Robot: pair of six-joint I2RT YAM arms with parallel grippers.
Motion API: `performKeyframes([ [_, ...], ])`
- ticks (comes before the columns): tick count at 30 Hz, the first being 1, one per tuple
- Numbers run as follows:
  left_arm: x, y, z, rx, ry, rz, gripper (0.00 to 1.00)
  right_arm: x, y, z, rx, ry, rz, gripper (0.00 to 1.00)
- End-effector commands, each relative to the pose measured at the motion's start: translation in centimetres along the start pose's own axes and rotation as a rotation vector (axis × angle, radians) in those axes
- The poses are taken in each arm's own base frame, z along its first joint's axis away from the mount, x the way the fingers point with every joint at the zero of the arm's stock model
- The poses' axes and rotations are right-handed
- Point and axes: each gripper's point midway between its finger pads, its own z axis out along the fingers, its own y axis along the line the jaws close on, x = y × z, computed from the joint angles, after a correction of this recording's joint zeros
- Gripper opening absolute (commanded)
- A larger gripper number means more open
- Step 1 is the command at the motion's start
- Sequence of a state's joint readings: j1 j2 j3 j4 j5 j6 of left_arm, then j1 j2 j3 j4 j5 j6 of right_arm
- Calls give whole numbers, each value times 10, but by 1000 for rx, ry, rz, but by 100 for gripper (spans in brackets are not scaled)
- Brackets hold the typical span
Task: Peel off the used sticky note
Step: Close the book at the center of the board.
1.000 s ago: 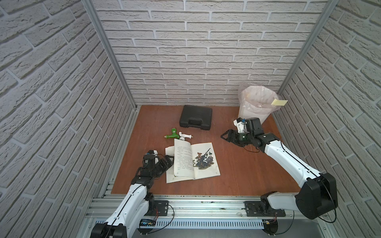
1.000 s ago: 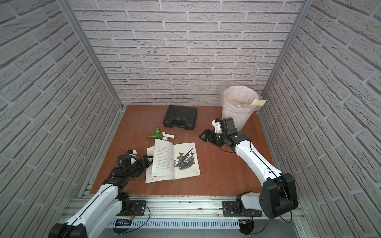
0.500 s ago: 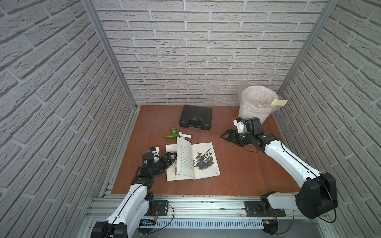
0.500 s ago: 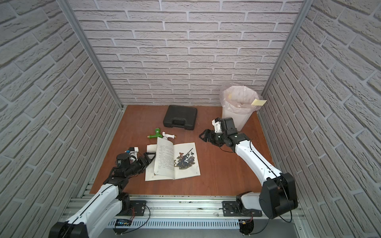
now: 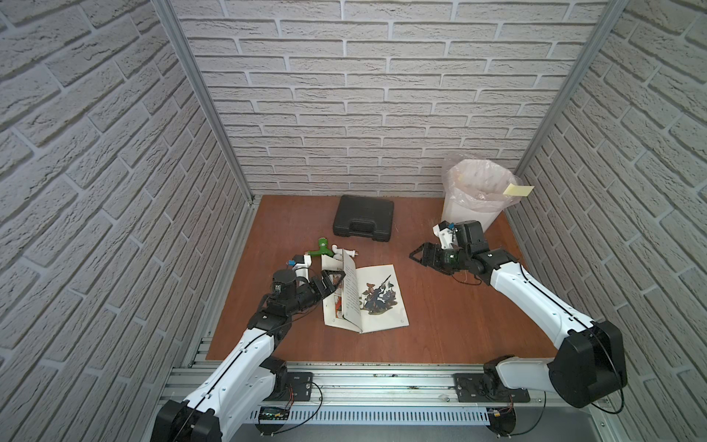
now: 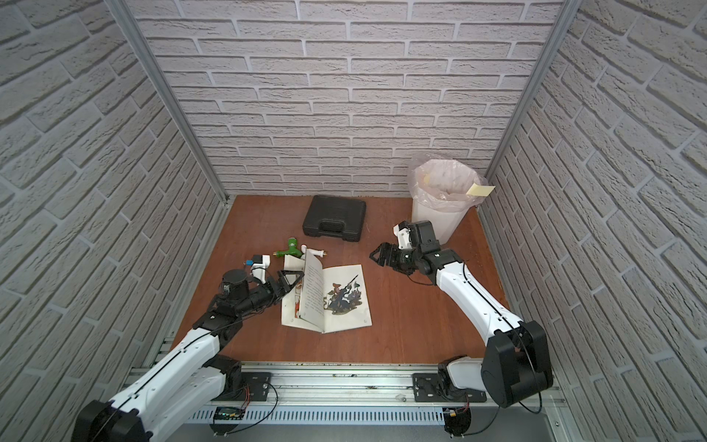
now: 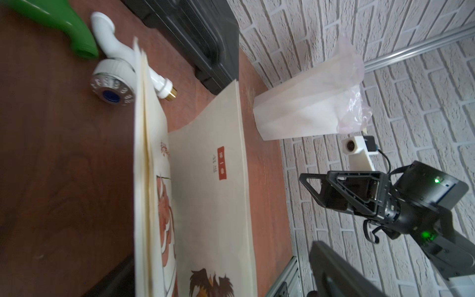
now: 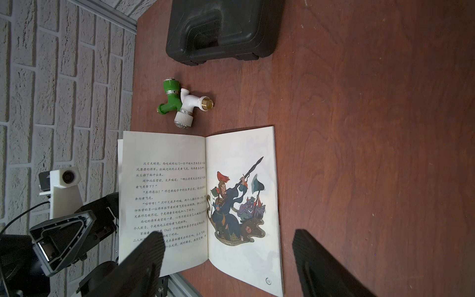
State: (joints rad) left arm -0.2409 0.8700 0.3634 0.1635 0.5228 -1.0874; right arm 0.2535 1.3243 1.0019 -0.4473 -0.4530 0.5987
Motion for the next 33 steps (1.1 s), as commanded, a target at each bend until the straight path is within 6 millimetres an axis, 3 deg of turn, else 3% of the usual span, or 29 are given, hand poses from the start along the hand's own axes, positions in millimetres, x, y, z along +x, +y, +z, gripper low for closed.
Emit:
performKeyframes([
  [1, -7, -36, 12, 67, -12, 109, 98, 0, 8, -11, -27, -34, -23, 84],
  [6, 4, -57, 41, 74, 57, 191, 98, 1, 3, -20, -23, -52, -19, 84],
  [13, 30, -54, 91, 75, 160, 199, 98, 2, -8, -40, -12, -93, -5, 84],
  [16, 40, -45, 111, 68, 191, 178, 98, 3, -14, -47, -4, -112, 8, 84],
  [23, 62, -1, 146, 18, 249, 100, 98, 9, -31, -54, 7, -126, 40, 84],
  [28, 75, 27, 156, -19, 274, 53, 98, 10, -37, -55, 11, -126, 55, 85],
  [33, 83, 44, 159, -38, 283, 26, 98, 8, -39, -56, 13, -130, 60, 84],
])
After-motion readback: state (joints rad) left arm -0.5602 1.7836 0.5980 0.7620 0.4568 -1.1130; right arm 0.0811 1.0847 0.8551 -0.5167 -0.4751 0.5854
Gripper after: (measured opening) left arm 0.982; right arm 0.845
